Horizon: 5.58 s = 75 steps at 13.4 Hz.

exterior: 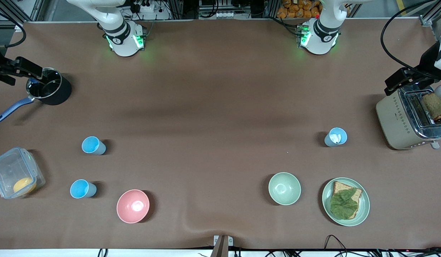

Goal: Stack blue cups with both arms
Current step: 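Reach the left gripper down to the blue cup beside the toaster, then grasp the blue cup with the left gripper while the right gripper reaches another cup, then carry the cup toward mid-table with the left gripper while the right gripper grasps a cup, then set the cup down mid-table with the left gripper while the right gripper approaches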

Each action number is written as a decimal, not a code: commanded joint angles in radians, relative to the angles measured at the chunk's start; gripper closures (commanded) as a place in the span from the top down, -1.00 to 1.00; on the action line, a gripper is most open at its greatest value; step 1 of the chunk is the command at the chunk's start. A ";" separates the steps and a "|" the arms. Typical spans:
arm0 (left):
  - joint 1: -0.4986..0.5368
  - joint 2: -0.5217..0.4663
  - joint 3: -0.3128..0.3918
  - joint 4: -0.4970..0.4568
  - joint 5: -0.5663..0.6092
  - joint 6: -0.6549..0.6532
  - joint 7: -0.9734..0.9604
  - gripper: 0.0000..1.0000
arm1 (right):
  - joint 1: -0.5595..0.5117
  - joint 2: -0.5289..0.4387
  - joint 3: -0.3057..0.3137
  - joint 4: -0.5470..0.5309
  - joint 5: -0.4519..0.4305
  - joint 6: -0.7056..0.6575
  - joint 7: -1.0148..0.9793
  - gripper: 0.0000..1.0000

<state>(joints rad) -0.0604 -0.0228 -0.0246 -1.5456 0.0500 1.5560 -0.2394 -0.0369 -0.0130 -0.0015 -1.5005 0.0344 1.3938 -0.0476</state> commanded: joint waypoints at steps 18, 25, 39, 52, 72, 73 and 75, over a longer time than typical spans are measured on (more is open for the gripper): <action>0.067 0.115 0.006 -0.652 -0.050 0.838 0.124 1.00 | -0.124 0.381 -0.009 0.005 0.015 -0.107 -0.061 1.00; 0.079 0.283 0.005 -0.657 -0.048 0.954 0.173 1.00 | -0.115 0.458 -0.011 -0.156 -0.002 0.254 -0.061 1.00; 0.091 0.319 -0.029 -0.677 -0.096 1.007 0.181 -1.00 | -0.097 0.570 -0.011 -0.282 -0.085 0.731 -0.061 1.00; -0.330 0.490 -0.242 -0.247 -0.155 0.819 -0.547 -1.00 | -0.092 0.562 -0.009 -0.280 -0.083 0.696 -0.078 -1.00; -0.507 0.414 -0.210 0.008 0.024 0.453 -0.890 1.00 | 0.299 0.274 0.014 -0.222 0.257 0.335 0.587 -1.00; -0.471 0.362 -0.210 0.005 0.025 0.417 -0.888 1.00 | 0.334 0.277 0.014 -0.222 0.263 0.344 0.644 -1.00; -0.377 0.287 -0.210 0.002 0.030 0.368 -0.838 1.00 | 0.418 0.286 0.017 -0.227 0.274 0.390 0.780 -1.00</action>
<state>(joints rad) -0.5132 0.3347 -0.2271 -1.5105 0.0590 1.9636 -1.1020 0.3183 0.2743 0.0257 -1.7108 0.2801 1.7467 0.6250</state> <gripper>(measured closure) 0.000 0.960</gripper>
